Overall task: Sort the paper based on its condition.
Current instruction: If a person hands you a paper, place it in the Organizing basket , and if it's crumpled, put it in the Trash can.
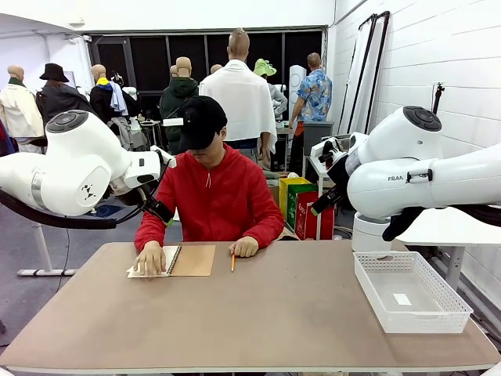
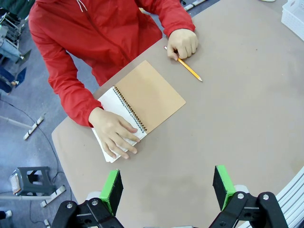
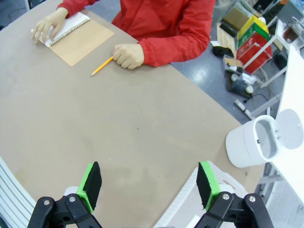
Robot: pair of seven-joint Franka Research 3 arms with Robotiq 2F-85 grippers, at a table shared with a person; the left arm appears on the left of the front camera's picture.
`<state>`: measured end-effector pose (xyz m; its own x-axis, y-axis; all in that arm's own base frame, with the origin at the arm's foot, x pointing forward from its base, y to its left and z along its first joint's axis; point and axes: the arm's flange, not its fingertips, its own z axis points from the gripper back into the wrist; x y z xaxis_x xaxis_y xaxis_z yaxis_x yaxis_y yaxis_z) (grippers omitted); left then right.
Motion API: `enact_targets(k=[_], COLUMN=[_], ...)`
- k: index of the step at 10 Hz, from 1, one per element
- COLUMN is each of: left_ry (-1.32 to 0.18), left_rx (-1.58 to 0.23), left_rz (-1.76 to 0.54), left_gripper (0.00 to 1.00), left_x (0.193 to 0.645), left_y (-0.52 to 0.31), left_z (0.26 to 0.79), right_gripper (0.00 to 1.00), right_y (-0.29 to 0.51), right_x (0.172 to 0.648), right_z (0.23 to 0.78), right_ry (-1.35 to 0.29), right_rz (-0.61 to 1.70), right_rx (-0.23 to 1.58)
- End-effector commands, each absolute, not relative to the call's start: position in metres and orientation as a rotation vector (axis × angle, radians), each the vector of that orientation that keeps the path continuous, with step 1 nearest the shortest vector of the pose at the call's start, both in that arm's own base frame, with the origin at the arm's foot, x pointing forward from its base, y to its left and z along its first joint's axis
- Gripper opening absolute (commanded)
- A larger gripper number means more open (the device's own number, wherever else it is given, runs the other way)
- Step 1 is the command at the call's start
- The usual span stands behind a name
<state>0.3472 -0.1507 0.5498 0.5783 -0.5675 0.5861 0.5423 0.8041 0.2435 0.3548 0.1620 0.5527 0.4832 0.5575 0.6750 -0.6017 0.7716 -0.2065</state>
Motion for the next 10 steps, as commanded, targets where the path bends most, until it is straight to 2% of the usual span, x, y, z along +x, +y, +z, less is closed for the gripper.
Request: enact_targets(k=[1, 10], left_ry=[-0.700, -0.700], left_rx=[0.038, 0.038], left_rz=[-0.650, -0.650], left_gripper=[1.00, 1.00], left_x=[0.3469, 0.3469], left_y=[-0.1512, -0.1512], left_z=[0.5500, 0.5500], right_gripper=[1.00, 1.00], right_y=[0.1616, 0.1616], right_x=[0.3550, 0.3550], right_z=[0.5528, 0.5528], right_ry=[-0.799, -0.799], right_rz=[0.706, 0.706], right_rx=[0.063, 0.063])
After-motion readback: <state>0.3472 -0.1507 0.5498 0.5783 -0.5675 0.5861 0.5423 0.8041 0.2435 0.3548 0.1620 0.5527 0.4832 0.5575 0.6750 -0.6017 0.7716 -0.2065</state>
